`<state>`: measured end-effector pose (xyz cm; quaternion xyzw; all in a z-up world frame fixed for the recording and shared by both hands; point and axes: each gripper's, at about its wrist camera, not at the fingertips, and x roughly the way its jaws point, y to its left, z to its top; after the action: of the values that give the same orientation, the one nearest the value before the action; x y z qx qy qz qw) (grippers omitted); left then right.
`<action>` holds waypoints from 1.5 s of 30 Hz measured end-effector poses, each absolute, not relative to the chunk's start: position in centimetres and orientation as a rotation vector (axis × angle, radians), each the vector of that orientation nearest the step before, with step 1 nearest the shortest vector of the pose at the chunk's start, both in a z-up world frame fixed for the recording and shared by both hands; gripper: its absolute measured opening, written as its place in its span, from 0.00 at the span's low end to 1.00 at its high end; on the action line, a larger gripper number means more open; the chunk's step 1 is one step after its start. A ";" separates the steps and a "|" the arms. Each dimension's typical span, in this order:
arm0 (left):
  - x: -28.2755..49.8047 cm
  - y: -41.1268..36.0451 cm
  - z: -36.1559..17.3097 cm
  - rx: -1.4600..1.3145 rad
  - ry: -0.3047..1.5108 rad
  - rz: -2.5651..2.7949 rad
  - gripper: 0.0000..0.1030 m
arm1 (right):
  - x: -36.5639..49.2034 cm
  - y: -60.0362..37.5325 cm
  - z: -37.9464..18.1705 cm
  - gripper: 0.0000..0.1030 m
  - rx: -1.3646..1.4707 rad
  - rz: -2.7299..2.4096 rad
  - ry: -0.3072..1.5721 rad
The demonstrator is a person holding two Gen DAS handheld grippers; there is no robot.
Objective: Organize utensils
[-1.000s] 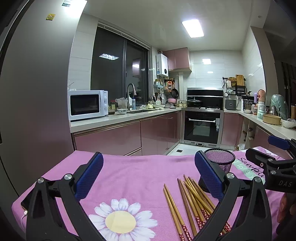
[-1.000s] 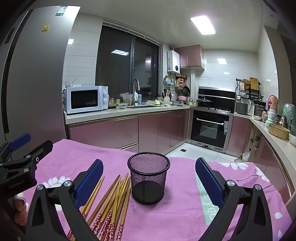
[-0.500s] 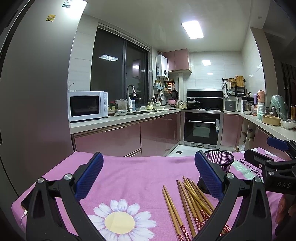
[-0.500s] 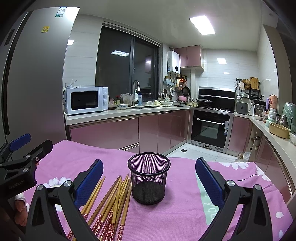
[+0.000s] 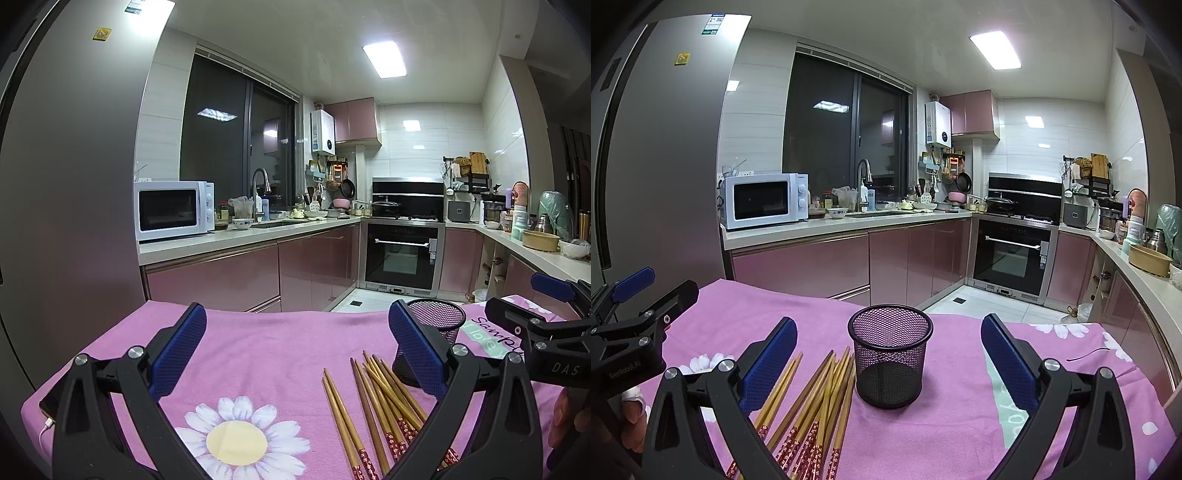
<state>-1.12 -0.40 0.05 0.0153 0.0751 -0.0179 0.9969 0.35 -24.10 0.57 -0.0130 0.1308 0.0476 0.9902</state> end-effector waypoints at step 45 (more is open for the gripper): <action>-0.6 -0.4 -0.3 0.032 0.189 -0.042 0.94 | 0.9 -23.7 -0.2 0.94 -0.004 0.119 0.278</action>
<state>-0.57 -0.38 -0.28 0.0162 0.0945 -0.0209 0.9952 0.94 -23.71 -0.17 -0.0022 0.1387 0.0591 0.9886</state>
